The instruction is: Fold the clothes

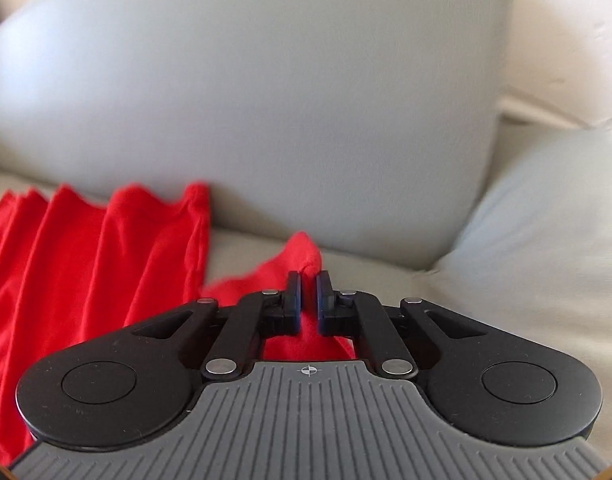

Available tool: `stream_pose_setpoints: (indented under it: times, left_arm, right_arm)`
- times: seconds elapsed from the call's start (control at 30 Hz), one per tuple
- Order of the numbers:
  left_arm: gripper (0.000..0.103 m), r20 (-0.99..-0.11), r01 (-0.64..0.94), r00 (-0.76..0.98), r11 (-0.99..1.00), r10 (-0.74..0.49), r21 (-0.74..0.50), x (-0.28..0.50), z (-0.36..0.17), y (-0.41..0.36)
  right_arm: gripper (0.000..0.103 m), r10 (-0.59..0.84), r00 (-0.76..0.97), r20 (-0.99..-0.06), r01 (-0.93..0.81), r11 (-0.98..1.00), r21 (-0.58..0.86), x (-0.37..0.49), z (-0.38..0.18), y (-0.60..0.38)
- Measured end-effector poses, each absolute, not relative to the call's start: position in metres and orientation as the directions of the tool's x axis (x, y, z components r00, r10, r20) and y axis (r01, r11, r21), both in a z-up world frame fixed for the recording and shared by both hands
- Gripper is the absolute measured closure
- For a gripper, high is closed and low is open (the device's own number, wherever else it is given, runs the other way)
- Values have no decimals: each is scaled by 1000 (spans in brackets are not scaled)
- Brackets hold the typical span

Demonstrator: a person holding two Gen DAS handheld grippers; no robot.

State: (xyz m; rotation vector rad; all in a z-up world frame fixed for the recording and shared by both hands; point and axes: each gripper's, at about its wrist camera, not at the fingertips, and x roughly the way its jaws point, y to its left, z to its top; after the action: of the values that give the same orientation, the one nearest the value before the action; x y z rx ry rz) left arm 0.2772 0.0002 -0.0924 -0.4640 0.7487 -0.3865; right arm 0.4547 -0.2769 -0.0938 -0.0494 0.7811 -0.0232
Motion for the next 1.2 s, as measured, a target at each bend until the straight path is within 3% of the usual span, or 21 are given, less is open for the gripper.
stream_pose_setpoints:
  times: [0.13,0.27,0.3,0.47,0.77,0.8,0.83,0.87,0.97,1.13,1.2]
  left_arm:
    - [57,-504,194,690,804,-519,-562,269,-84,2]
    - [57,-449,220,654,721,-608,-656,261,-82,2]
    - [57,-442,219,631,693,-637,-687,260,-85,-1]
    - [57,-435,205,505,593,-746,-779,257,-102,-21]
    - [57,-477,259,370,581,-797,-771,255,-123,-60]
    - [57,-477,264,363,580,-800,-771,255,-124,-61]
    - [57,-476,270,358,577,-804,-771,254,-124,-62]
    - [57,-474,275,353,573,-807,-772,254,-123,-63]
    - [57,-465,296,338,562,-818,-773,246,-118,-65]
    - [57,-413,401,291,502,-863,-766,203,-77,-63]
    - [56,-459,432,301,549,-836,-716,175,-57,-58]
  right_arm:
    - [97,-277,824,-495,244,961,-131,411,-23,-314]
    - [97,-494,818,-296,450,869,-206,364,42,-354]
    - [97,-520,807,-281,472,853,-222,357,53,-362]
    - [97,-604,732,-314,548,797,-255,332,64,-410]
    - [92,-622,637,-454,604,770,-207,331,-7,-470]
    - [80,-619,616,-488,612,766,-199,335,-14,-477]
    - [59,-623,586,-518,637,749,-179,333,-19,-484]
    - [52,-629,556,-544,669,726,-156,330,-21,-490]
    - [46,-632,545,-552,735,677,-49,299,-16,-498]
    - [38,-527,635,-565,701,700,136,218,28,-477]
    - [30,-442,705,-554,639,735,227,179,48,-458]
